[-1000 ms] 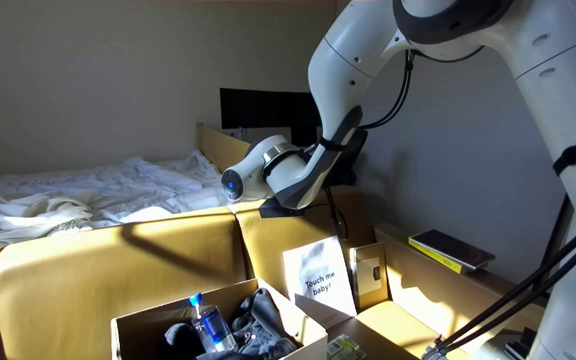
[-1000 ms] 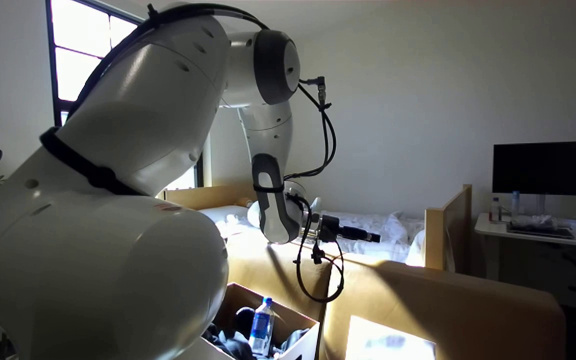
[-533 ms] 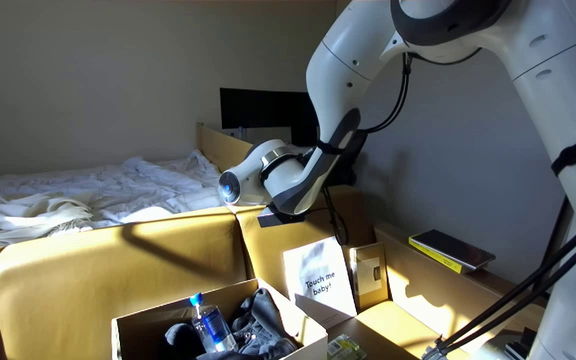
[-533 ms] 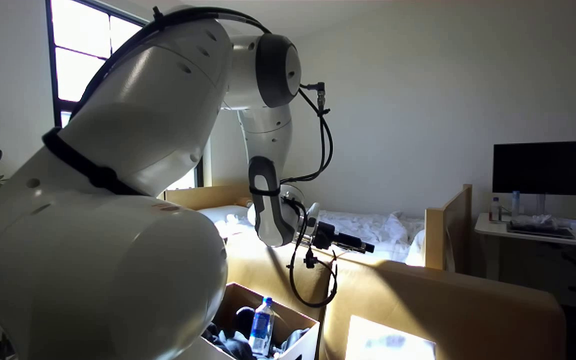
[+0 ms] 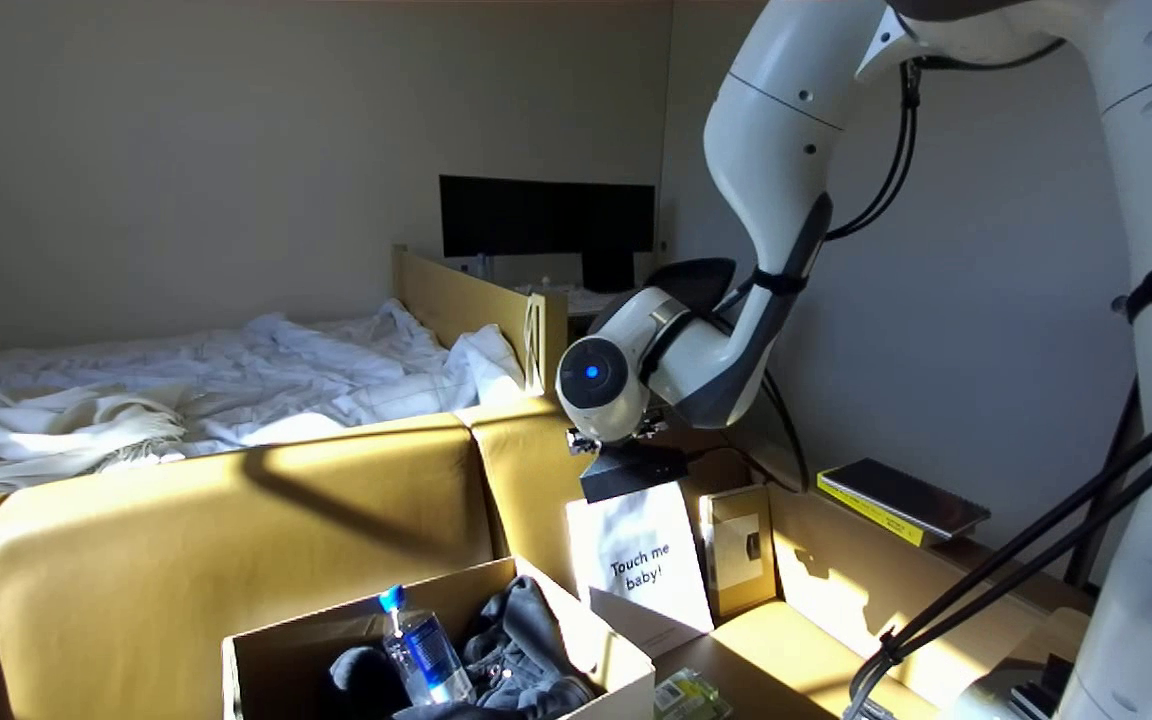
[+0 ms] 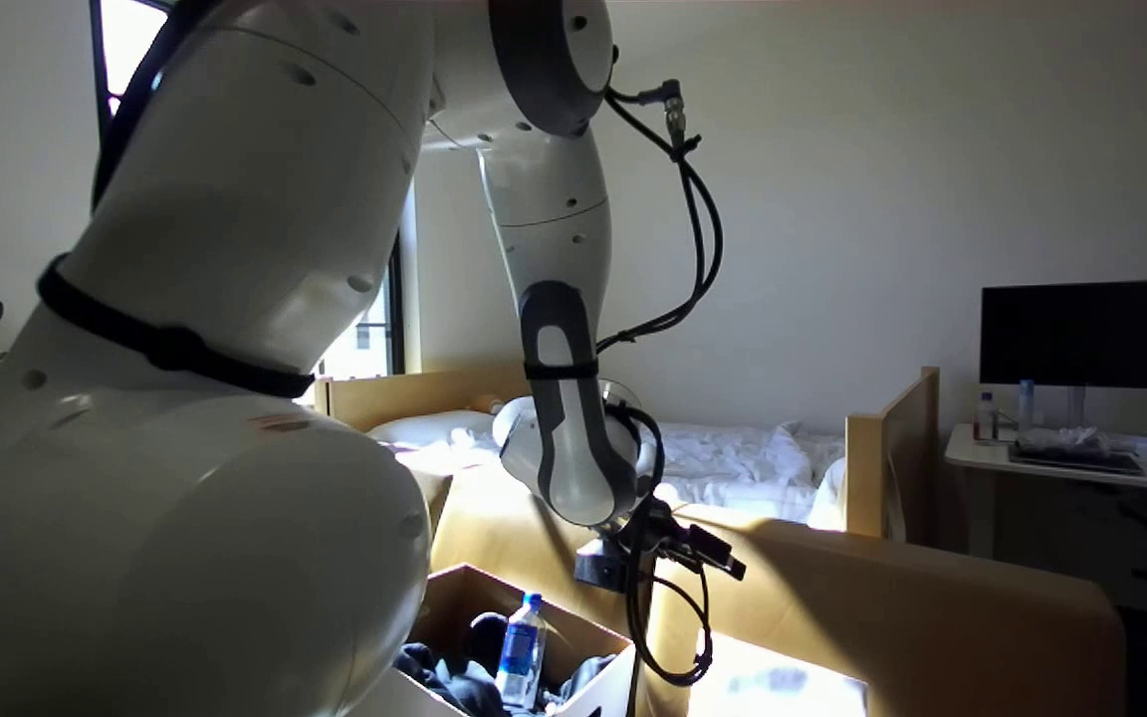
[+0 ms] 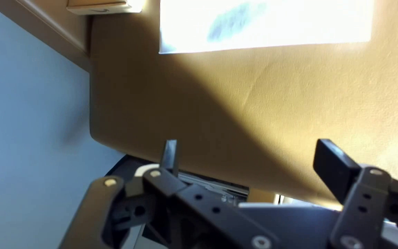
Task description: Remove the white paper bag from the box and put it on the couch
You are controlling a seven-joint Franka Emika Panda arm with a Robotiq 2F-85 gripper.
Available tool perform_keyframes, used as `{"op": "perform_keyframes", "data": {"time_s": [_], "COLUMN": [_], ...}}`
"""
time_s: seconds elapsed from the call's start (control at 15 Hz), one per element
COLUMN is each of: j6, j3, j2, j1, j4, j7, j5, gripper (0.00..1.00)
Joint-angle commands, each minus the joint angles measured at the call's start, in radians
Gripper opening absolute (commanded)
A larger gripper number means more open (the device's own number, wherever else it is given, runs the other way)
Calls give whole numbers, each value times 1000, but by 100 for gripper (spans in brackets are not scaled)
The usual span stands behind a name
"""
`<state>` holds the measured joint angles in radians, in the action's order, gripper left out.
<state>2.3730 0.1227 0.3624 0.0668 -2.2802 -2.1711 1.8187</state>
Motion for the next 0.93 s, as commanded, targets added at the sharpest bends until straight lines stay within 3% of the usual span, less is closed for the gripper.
{"op": "perform_keyframes", "data": {"time_s": [0.0,0.13,0.2,0.47,0.67,0.8,0.87], "j6": [29,43,123,344,439,545,472], "j3": [3,1,-6,-56,-147,-205,-172], "j2": [-17,-31,-7,-66,-162,-212,-119], "j1": [-32,-45,-64,-139,-193,-242,-201], "j4": [-23,-38,-26,-90,-183,-183,-133], "j7": [3,3,169,335,565,716,589], "j5": [20,31,-31,20,31,82,47], "gripper": [100,100,100,100,100,100,100]}}
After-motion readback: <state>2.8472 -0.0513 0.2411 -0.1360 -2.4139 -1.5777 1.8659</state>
